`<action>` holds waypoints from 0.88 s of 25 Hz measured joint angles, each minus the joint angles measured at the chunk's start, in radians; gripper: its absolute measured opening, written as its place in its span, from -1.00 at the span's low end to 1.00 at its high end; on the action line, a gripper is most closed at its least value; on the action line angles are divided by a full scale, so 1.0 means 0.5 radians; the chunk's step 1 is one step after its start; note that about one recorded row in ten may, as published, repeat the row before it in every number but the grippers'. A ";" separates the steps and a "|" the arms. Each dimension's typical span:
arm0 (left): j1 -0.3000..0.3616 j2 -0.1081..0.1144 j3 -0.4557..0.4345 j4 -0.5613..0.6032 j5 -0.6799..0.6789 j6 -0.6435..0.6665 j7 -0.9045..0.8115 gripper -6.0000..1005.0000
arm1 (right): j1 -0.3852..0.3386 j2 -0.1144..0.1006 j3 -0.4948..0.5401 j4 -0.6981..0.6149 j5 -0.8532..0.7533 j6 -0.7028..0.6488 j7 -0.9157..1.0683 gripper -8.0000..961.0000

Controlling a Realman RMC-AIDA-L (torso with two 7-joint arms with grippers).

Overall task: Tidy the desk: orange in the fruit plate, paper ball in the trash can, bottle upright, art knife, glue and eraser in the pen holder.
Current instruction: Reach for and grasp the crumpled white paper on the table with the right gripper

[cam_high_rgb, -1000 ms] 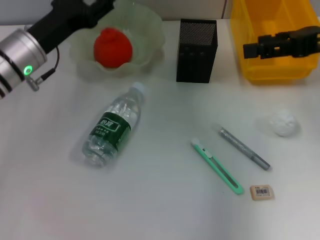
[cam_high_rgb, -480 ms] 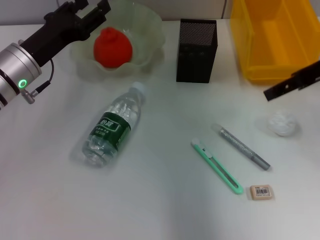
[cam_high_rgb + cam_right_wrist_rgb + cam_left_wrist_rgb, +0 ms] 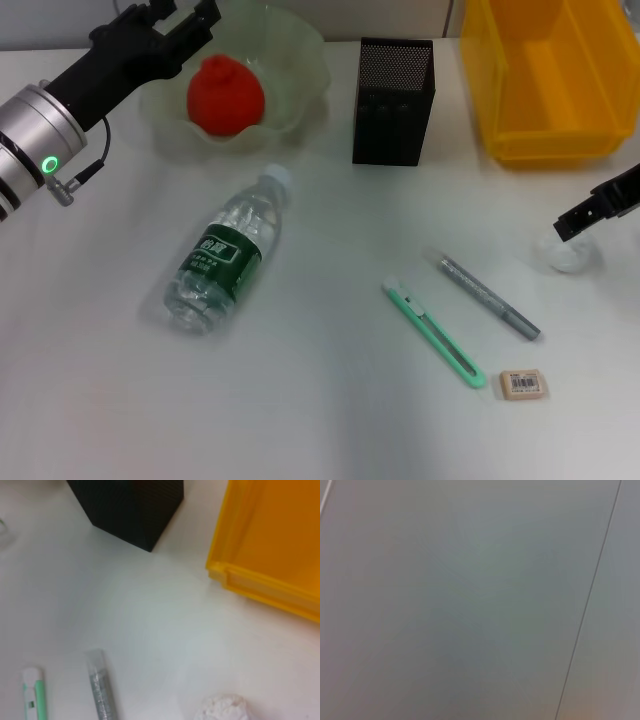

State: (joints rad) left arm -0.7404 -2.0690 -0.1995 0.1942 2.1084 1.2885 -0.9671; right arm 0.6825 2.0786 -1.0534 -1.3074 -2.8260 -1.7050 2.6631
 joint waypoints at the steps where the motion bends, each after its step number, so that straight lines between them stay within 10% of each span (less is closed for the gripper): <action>1: 0.000 0.000 0.000 0.000 0.000 0.000 0.000 0.36 | 0.000 0.000 0.000 0.000 0.000 0.000 0.000 0.71; 22: -0.010 -0.001 0.006 -0.027 -0.023 -0.071 0.017 0.36 | 0.083 0.003 -0.137 0.408 -0.062 0.334 0.004 0.71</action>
State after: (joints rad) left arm -0.7455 -2.0694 -0.1966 0.1808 2.0968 1.2528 -0.9587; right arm 0.7240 2.0798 -1.1221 -1.1035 -2.8570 -1.5381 2.6649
